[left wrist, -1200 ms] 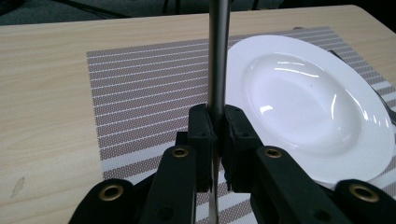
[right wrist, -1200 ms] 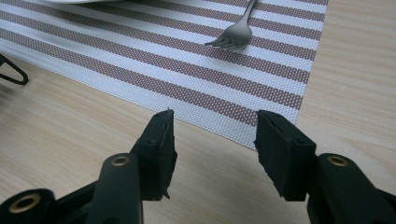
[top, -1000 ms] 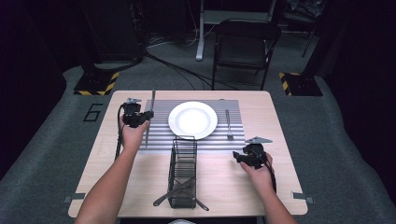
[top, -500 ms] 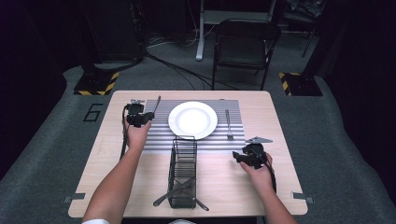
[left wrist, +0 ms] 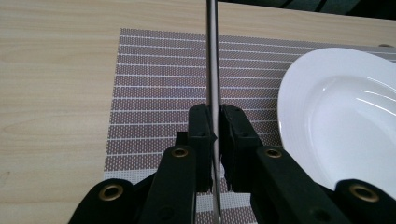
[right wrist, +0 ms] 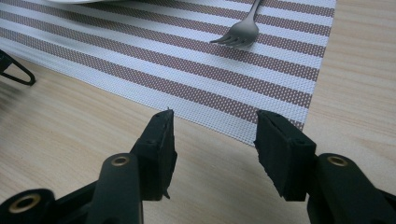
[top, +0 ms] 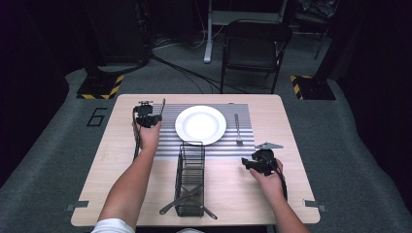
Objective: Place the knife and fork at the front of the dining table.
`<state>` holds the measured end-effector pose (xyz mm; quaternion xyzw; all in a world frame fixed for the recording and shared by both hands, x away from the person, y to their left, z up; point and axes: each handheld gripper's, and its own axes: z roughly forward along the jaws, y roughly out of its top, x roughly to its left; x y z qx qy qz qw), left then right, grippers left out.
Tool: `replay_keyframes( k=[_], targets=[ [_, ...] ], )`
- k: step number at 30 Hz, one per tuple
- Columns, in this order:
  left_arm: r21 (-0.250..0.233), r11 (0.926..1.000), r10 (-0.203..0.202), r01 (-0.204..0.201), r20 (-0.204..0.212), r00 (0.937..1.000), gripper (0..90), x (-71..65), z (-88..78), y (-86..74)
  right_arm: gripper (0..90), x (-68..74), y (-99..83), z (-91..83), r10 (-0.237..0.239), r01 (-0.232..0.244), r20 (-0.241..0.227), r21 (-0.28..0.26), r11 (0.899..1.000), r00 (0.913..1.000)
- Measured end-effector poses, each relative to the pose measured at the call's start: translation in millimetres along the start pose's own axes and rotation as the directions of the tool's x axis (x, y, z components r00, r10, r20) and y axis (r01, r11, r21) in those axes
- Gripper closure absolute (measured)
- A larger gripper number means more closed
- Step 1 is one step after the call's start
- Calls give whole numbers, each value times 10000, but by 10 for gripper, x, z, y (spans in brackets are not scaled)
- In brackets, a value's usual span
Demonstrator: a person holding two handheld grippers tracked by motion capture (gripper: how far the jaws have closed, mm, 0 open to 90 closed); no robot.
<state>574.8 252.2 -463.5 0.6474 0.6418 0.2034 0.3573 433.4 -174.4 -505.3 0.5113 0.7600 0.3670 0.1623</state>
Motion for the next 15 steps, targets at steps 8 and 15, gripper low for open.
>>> replay_keyframes(
  k=[8, 15],
  targets=[
    [137, 9977, -655, 661, -444, 9969, 826, -41, 157, -52, 472, -8, 2, -5, 36, -36, -63, -33, 10000, 10000],
    [304, 9962, -798, 819, -645, 9947, 826, -6, 278, -95, 472, -3, -2, 0, 77, -77, -44, 33, 10000, 10000]
  ],
)
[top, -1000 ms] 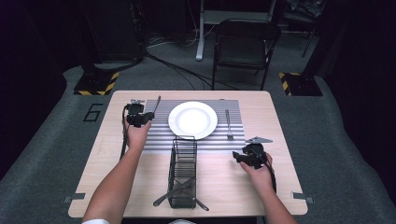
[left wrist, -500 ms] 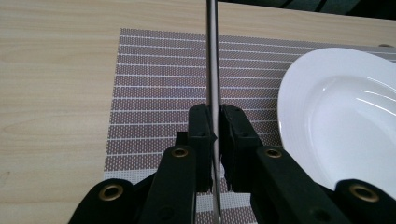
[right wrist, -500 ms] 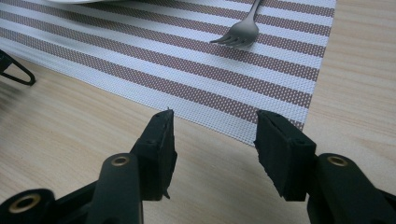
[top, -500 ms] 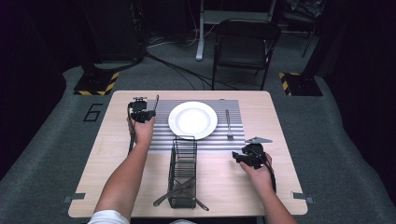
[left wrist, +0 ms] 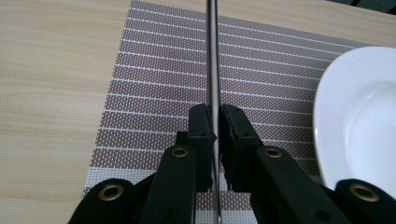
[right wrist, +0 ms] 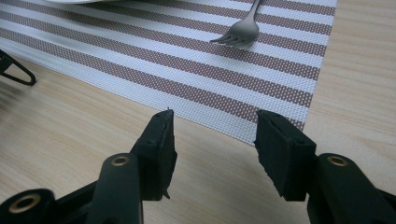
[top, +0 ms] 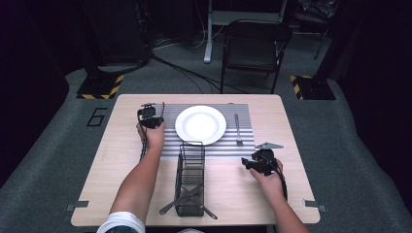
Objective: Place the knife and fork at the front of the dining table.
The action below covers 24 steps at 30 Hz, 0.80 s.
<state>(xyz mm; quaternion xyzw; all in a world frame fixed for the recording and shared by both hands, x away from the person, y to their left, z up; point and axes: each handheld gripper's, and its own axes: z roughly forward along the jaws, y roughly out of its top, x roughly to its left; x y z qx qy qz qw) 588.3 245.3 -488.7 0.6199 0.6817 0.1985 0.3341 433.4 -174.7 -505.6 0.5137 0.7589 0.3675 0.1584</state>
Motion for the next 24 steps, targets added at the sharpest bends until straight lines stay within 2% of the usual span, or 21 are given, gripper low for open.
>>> replay_keyframes(
  k=[3, 4, 5, 7, 12, 20, 24],
  targets=[
    [41, 9999, -161, 161, -12, 9999, 826, -1, 47, -10, 472, -15, -1, -1, -106, 106, -16, -18, 9999, 9999],
    [113, 9999, 38, -37, -34, 10000, 826, 9, 53, -7, 472, -19, -2, 3, -121, 121, -17, -55, 9999, 9999],
    [112, 9999, 65, -64, -30, 10000, 826, 8, 64, -7, 472, -11, -2, 5, 15, -15, -37, -34, 10000, 10000],
    [84, 9998, -187, 187, -13, 9998, 826, -13, 86, -12, 472, -20, -6, 10, -85, 85, -13, -8, 10000, 10000],
    [323, 9995, 38, -33, -136, 9999, 826, 5, 143, -21, 472, -12, -11, 6, -41, 41, -39, 50, 10000, 10000],
    [454, 9988, -163, 176, -294, 9994, 825, 53, 212, -34, 471, -8, -17, 14, 36, -36, -37, 44, 10000, 10000],
    [509, 9987, -44, 57, -261, 9997, 825, 65, 235, -38, 472, 1, -19, 19, 64, -64, -46, 83, 9999, 10000]
  ],
)
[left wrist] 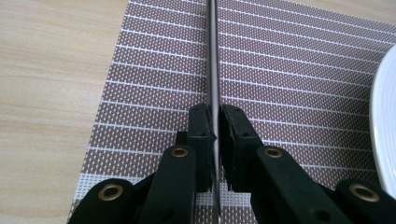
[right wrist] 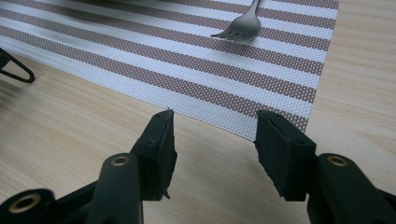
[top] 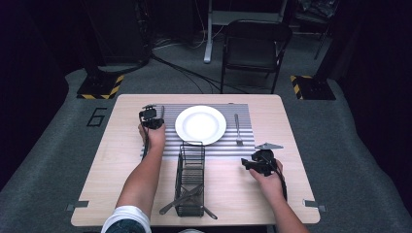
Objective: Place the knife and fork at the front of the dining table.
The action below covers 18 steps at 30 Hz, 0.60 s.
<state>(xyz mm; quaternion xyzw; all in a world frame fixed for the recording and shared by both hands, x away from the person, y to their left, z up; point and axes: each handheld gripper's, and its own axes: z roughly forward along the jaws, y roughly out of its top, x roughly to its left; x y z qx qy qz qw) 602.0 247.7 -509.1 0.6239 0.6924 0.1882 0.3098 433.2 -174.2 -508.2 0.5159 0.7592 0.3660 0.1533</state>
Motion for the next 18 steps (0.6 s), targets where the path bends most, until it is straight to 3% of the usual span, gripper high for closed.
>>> replay_keyframes(
  k=[3, 10, 18],
  targets=[
    [17, 9998, 192, -192, 43, 9998, 824, -2, 3, 0, 472, 1, 2, 4, -66, 66, 0, -33, 10000, 10000],
    [-24, 9999, -157, 158, 209, 9997, 820, 20, 6, -1, 472, -1, 2, -5, 4, -4, 9, -38, 10000, 10000],
    [-19, 9999, -100, 101, 297, 9995, 818, 34, 6, 0, 472, -10, 3, -4, 1, -1, -15, -61, 10000, 10000]
  ],
)
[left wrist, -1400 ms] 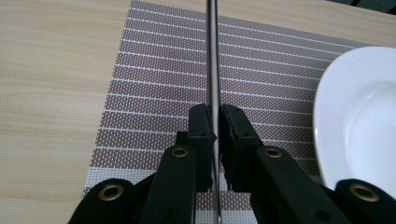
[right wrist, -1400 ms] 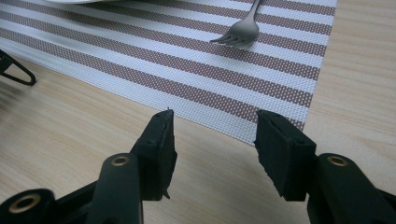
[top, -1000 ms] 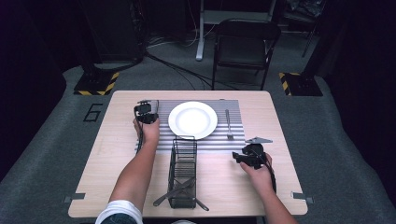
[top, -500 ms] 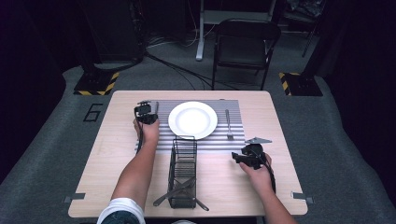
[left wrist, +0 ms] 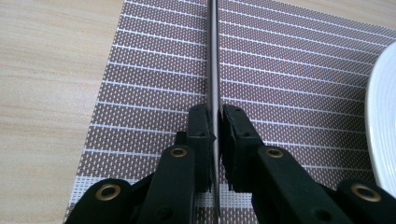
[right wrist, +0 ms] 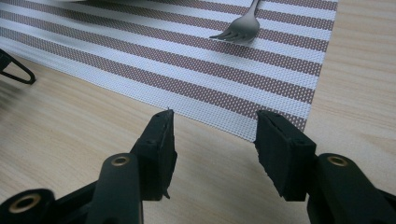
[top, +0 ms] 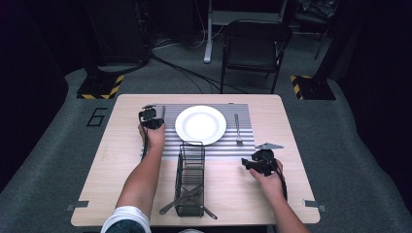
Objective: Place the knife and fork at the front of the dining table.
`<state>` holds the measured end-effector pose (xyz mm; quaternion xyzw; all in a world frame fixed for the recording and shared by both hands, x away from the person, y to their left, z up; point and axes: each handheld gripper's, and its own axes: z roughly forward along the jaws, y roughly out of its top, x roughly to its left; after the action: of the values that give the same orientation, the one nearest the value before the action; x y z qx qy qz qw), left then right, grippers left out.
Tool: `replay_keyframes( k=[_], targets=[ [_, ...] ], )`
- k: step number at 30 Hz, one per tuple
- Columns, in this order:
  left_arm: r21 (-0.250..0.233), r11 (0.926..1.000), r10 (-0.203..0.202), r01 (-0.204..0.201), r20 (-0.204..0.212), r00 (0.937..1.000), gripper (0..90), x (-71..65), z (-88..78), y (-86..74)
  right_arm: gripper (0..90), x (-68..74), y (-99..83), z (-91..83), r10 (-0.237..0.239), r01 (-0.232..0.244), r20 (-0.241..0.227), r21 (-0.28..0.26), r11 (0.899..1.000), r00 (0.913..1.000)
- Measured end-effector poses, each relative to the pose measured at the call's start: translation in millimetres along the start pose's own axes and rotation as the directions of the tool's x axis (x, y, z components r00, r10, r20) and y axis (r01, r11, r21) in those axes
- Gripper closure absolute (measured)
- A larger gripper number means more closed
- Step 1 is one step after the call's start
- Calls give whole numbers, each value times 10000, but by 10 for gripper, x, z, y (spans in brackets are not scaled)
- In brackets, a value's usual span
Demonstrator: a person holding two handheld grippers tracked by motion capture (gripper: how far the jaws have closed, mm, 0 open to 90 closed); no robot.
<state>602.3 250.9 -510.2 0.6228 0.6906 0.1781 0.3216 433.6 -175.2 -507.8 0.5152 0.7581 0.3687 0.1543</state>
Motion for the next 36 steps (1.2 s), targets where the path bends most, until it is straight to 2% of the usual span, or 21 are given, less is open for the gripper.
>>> replay_keyframes(
  k=[5, 8, 10, 16, 19, 20, 22, 28, 31, 33, 36],
  targets=[
    [37, 10000, 19, -19, -22, 10000, 815, 8, -7, 2, 472, -5, 0, 4, -119, 119, -9, 7, 9999, 9999],
    [11, 9999, -104, 104, -82, 9999, 809, 30, -16, 4, 472, -4, 1, 3, -117, 117, -1, 3, 9999, 9999],
    [-6, 9998, -203, 203, 54, 9998, 796, 67, -20, 3, 472, -6, 1, 4, -105, 105, -1, 2, 9999, 9999],
    [30, 10000, -31, 31, 54, 10000, 791, 69, -24, 1, 472, -3, 3, 4, -178, 178, 5, 11, 9998, 9998],
    [-66, 9997, -238, 238, 133, 9996, 734, 79, -28, 2, 472, -4, 2, 3, -141, 141, 8, 1, 9999, 9999],
    [-123, 9994, -329, 332, 256, 9991, 730, 94, -37, 8, 472, -5, 2, 5, -133, 133, 6, -1, 9999, 9999],
    [-125, 9992, -381, 384, 235, 9990, 723, 95, -51, 10, 472, -7, 3, 6, -170, 170, -6, -11, 9999, 9999],
    [-305, 9993, -214, 225, 370, 9991, 636, 175, -165, 29, 472, -9, 9, -3, -114, 114, 18, -24, 9999, 9999],
    [-356, 9990, -271, 287, 450, 9986, 571, 209, -222, 48, 472, -15, 9, -4, -174, 174, 41, -11, 9998, 9998],
    [-450, 9988, -179, 201, 498, 9986, 558, 236, -268, 56, 472, -3, 10, -1, -108, 108, 31, -45, 9999, 9999],
    [-605, 9981, 165, -131, 549, 9984, 528, 265, -367, 65, 471, 4, 11, 1, -125, 125, 69, -14, 9999, 9999]
  ],
)
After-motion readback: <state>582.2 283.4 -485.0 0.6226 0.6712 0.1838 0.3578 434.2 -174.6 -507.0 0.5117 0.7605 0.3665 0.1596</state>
